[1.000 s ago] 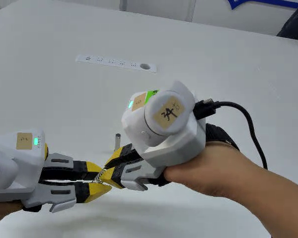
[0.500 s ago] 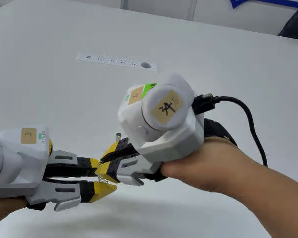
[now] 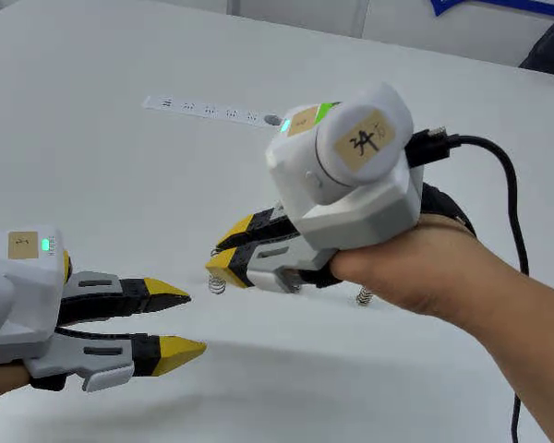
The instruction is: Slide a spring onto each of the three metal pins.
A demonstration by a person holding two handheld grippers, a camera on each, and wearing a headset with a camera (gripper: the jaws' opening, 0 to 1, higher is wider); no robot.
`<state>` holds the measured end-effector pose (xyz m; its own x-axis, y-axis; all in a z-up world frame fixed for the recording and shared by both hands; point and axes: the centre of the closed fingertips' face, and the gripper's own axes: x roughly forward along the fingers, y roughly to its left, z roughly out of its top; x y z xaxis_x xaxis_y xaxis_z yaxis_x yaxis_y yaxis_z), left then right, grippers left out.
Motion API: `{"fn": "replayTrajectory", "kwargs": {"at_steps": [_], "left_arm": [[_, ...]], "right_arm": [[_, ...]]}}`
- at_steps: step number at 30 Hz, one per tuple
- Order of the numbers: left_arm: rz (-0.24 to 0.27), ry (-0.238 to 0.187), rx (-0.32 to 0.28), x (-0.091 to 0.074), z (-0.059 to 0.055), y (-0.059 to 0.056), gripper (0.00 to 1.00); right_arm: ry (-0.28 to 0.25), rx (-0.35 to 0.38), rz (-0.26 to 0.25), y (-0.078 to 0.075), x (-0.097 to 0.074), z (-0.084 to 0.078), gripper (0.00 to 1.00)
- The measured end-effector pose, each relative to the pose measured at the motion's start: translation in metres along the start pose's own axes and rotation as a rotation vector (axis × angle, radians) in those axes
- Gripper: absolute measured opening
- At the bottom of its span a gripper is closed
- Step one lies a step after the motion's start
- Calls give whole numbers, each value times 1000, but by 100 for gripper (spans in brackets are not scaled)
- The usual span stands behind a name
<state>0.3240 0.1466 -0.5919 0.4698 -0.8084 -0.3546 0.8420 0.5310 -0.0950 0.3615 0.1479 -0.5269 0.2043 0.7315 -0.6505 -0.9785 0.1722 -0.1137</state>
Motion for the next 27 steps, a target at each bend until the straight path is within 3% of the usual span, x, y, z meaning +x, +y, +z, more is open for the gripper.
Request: {"fn": "replayTrajectory", "kwargs": {"at_steps": [8, 14, 18, 27], "left_arm": [[27, -1, -20, -5, -4, 5, 41], [42, 0, -27, -8, -6, 7, 44], [47, -1, -36, -10, -7, 8, 44], [51, -1, -47, -9, -8, 8, 45]], "right_arm": [[-45, 27, -97, -38, -2, 10, 11], [-47, 42, -122, -53, 8, 8, 11], [-34, 58, -124, -59, 16, 2, 11], [-18, 65, -103, -57, 32, -6, 11]]}}
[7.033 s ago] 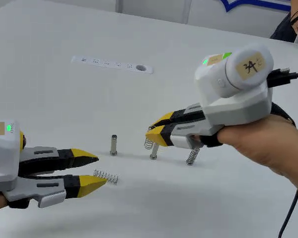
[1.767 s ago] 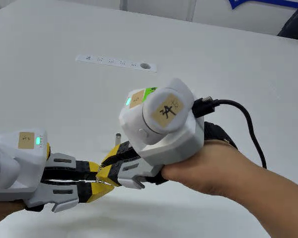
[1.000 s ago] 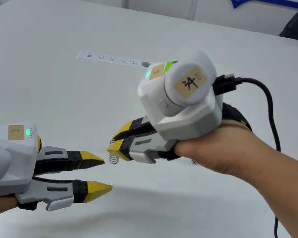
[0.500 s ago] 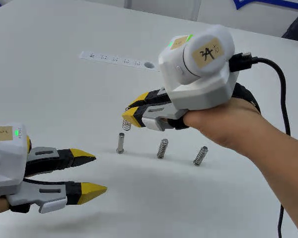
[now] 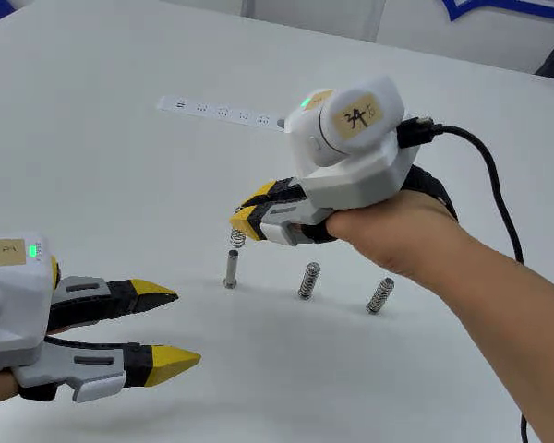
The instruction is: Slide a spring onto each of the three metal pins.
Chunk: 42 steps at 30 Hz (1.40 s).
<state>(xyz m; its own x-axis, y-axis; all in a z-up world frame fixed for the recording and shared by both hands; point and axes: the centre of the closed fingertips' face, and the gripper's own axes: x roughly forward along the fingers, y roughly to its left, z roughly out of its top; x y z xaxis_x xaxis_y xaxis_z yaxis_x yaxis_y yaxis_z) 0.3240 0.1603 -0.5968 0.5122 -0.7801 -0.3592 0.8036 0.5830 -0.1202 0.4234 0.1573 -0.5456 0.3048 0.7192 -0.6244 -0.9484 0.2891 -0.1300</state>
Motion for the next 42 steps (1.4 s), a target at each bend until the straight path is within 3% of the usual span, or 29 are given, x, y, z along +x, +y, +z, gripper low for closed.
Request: {"fn": "replayTrajectory", "kwargs": {"at_steps": [18, 42], "left_arm": [[11, -1, -19, -4, -4, 4, 44], [7, 3, -33, -2, -10, 7, 44]], "right_arm": [[23, 30, 12, -2, 20, -15, 11], [67, 67, 31, 9, 42, -45, 12]]}}
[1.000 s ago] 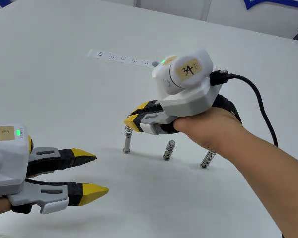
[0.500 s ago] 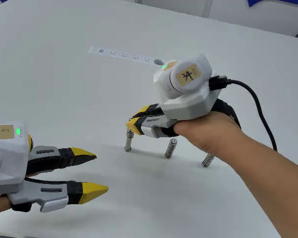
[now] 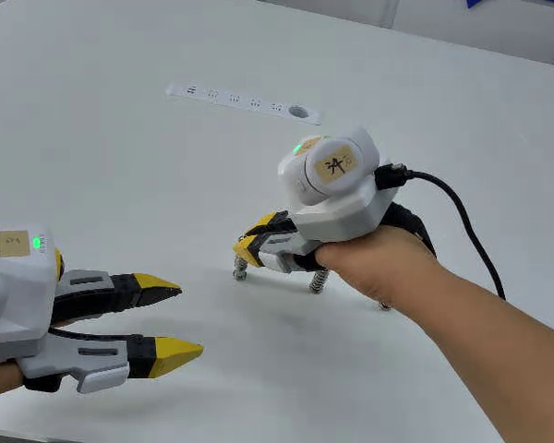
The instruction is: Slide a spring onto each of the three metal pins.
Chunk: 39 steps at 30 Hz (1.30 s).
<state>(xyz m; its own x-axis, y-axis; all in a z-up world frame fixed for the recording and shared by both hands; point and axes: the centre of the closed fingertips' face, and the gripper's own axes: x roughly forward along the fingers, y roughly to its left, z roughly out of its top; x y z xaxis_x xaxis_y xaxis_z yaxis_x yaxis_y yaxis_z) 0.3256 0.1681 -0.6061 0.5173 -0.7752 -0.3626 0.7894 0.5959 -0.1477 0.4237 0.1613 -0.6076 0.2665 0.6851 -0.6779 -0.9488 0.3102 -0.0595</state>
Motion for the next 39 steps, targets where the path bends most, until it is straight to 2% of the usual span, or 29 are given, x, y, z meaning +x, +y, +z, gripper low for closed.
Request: {"fn": "replayTrajectory", "kwargs": {"at_steps": [16, 28, 39], "left_arm": [[3, 5, -1, -1, 1, 0, 44], [-5, 1, 9, 2, 8, -3, 45], [-6, -9, 3, 3, 10, -5, 46]], "right_arm": [[32, 3, 12, 4, 7, -15, 15], [21, 19, -8, 5, -6, -23, 17], [13, 27, -15, 22, -22, -35, 18]]}}
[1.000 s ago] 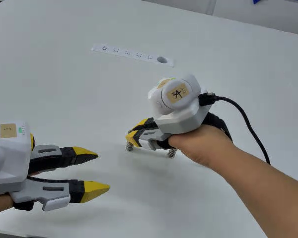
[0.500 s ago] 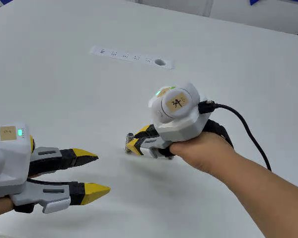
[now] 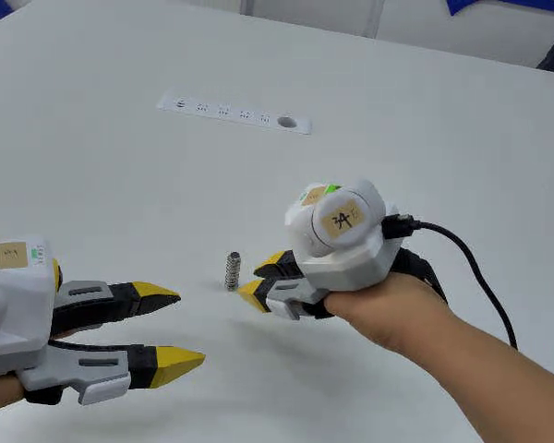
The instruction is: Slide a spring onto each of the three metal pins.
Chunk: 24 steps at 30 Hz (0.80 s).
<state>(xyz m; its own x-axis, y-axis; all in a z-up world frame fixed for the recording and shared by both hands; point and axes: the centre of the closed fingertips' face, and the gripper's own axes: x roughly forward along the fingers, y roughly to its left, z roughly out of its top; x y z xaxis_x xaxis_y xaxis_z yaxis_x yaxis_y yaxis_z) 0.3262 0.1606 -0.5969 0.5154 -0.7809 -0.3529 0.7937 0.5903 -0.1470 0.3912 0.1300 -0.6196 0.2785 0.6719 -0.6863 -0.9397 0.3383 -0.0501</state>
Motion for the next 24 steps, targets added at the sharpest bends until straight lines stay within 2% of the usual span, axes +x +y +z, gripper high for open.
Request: {"fn": "replayTrajectory", "kwargs": {"at_steps": [4, 12, 24], "left_arm": [[-1, 3, 0, 0, -1, -1, 46], [-5, -6, 7, 1, 5, -4, 47], [1, -10, 7, -1, 8, -10, 48]], "right_arm": [[-5, -3, -1, 8, -5, -3, 18], [4, -18, -12, 17, -16, -14, 19], [-33, 2, -49, 19, -49, -19, 20]]}}
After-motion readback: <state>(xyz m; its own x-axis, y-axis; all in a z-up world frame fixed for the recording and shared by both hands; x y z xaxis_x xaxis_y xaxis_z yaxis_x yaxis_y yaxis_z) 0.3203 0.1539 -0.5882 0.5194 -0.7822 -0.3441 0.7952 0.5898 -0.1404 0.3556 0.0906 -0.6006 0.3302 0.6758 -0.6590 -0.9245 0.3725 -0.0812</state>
